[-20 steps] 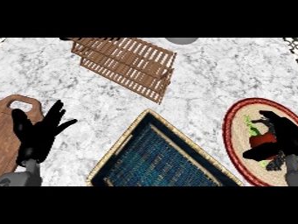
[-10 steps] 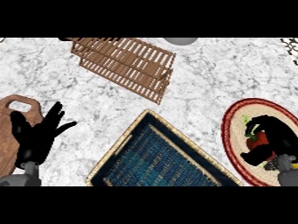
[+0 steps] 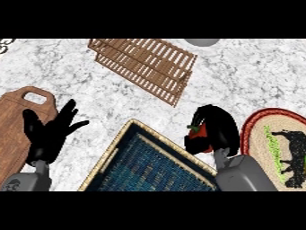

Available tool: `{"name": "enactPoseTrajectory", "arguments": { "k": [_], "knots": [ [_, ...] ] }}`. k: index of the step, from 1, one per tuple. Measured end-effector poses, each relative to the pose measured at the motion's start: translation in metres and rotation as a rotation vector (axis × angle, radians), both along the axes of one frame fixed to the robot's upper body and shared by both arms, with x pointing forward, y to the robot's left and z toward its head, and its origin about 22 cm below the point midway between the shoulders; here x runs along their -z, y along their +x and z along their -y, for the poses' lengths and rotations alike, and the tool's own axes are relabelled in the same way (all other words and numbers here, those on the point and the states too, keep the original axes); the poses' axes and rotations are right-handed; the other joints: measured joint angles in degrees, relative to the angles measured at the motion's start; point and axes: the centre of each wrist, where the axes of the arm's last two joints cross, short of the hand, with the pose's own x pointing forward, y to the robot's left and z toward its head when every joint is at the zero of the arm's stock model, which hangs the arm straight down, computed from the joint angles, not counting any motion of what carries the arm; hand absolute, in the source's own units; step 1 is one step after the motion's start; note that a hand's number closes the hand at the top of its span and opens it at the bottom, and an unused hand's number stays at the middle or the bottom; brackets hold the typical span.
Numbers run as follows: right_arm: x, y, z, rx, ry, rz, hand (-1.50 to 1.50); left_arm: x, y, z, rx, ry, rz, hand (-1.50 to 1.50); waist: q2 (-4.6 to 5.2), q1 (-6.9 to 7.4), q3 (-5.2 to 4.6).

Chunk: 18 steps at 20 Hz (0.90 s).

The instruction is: Pick the bell pepper from the placemat and place it in the tiered shelf

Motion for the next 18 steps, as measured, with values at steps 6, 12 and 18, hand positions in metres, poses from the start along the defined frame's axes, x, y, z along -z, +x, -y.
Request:
{"name": "enactPoseTrajectory", "arguments": {
  "k": [6, 12, 18],
  "knots": [
    [-0.053, 0.011, -0.072, 0.011, 0.011, 0.203, 1.50, -0.002, 0.008, 0.014, 0.058, 0.004, -0.003, 0.00, -0.13, 3.20, -0.18],
    [-0.109, 0.025, -0.109, 0.023, -0.063, 0.436, 1.50, -0.001, 0.011, 0.017, 0.062, 0.011, -0.021, 0.00, -0.70, 3.70, -0.30],
    [-0.162, 0.037, -0.134, 0.074, -0.114, 0.592, 1.50, -0.002, 0.012, 0.017, 0.058, 0.024, -0.036, 0.00, -0.96, 3.47, -0.27]
  ]
}}
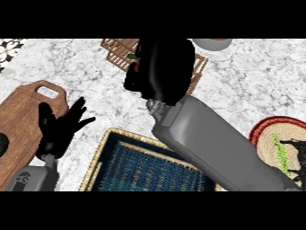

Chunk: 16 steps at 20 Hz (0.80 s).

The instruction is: Pick the bell pepper from the placemat and place it in the tiered shelf

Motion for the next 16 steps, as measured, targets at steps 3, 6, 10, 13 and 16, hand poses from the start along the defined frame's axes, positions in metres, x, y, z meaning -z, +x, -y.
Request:
{"name": "enactPoseTrajectory", "arguments": {
  "k": [3, 6, 10, 13, 16],
  "knots": [
    [-0.026, 0.006, -0.010, 0.031, -0.009, 0.049, 1.50, 0.000, 0.000, -0.001, -0.001, 0.004, -0.002, 0.00, -0.03, -0.10, 0.00],
    [-0.052, 0.012, -0.017, 0.062, -0.005, 0.087, 1.50, -0.001, 0.002, -0.004, -0.011, 0.007, -0.003, 0.00, 0.10, -0.39, 0.02],
    [-0.088, 0.019, -0.025, 0.100, 0.001, 0.127, 1.50, 0.000, 0.000, -0.006, -0.023, 0.010, -0.007, 0.00, 0.13, -0.96, 0.11],
    [-0.113, 0.024, -0.030, 0.129, 0.007, 0.144, 1.50, 0.000, -0.001, -0.009, -0.035, 0.011, -0.005, 0.00, 0.25, -1.44, 0.17],
    [-0.133, 0.029, -0.035, 0.155, 0.008, 0.144, 1.50, 0.001, -0.002, -0.012, -0.051, 0.016, -0.003, 0.00, 0.45, -2.04, 0.26]
  ]
}}
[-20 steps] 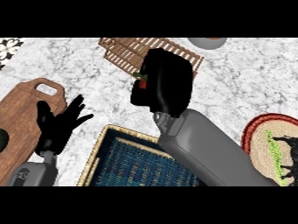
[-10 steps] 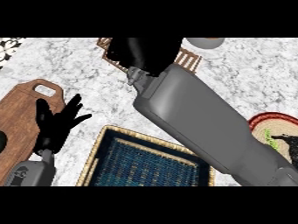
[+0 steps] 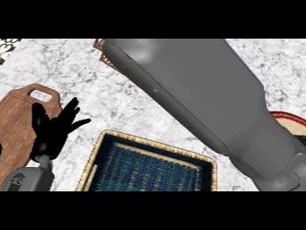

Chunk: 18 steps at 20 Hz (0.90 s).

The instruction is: Pick the bell pepper from the placemat and place it in the tiered shelf

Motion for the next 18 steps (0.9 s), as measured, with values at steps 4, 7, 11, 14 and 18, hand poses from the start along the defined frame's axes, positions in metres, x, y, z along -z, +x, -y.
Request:
{"name": "enactPoseTrajectory", "arguments": {
  "k": [4, 7, 11, 14, 18],
  "knots": [
    [-0.022, 0.007, -0.006, 0.020, 0.005, -0.025, 1.50, -0.001, 0.000, -0.003, -0.008, -0.001, 0.007, 0.00, 0.40, -0.35, 0.01],
    [-0.032, 0.013, -0.010, 0.022, 0.007, -0.064, 1.50, -0.001, 0.000, -0.003, -0.016, 0.001, 0.016, 0.00, 0.63, -0.43, 0.08],
    [-0.032, 0.026, -0.012, 0.029, -0.009, -0.126, 1.50, -0.001, -0.002, -0.005, -0.021, 0.001, 0.020, 0.00, 0.80, -0.99, 0.11],
    [-0.029, 0.034, -0.013, 0.038, -0.015, -0.159, 1.50, 0.000, -0.002, -0.009, -0.029, 0.000, 0.014, 0.00, 0.84, -1.46, 0.16],
    [-0.022, 0.045, -0.012, 0.056, -0.024, -0.184, 1.50, 0.000, -0.001, -0.009, -0.038, 0.003, 0.016, 0.00, 1.00, -1.78, 0.20]
  ]
}}
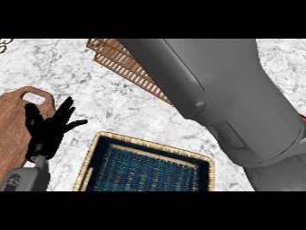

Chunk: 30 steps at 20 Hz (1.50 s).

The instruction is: Pick the bell pepper from the placemat and place it in the tiered shelf

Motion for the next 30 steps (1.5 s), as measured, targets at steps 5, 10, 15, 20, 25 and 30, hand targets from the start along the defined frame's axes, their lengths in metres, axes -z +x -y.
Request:
{"name": "enactPoseTrajectory", "arguments": {
  "k": [5, 10, 15, 20, 25, 30],
  "knots": [
    [0.012, 0.013, 0.004, 0.025, -0.002, -0.013, 1.50, 0.002, -0.003, -0.001, -0.004, -0.003, 0.010, 0.00, 0.07, -0.26, 0.03],
    [0.025, 0.023, 0.009, 0.034, -0.002, -0.007, 1.50, 0.002, -0.004, 0.000, -0.011, -0.005, 0.014, 0.00, 0.14, -0.33, 0.11],
    [0.029, 0.027, 0.010, 0.021, 0.016, 0.002, 1.50, 0.000, -0.004, 0.000, 0.001, -0.011, 0.011, 0.00, 0.11, -0.36, 0.08],
    [0.031, 0.029, 0.010, 0.019, 0.018, -0.001, 1.50, 0.001, -0.005, 0.001, 0.002, -0.008, 0.007, 0.00, 0.01, -0.48, 0.08],
    [0.026, 0.029, 0.010, 0.026, 0.058, 0.036, -1.50, -0.001, -0.004, -0.002, -0.010, -0.006, 0.002, 0.00, 0.05, -0.89, 0.07],
    [0.018, 0.027, 0.011, 0.024, 0.169, 0.131, -1.50, 0.001, -0.007, -0.005, -0.012, -0.019, 0.002, 0.00, -0.05, -1.31, 0.03]
  ]
}}
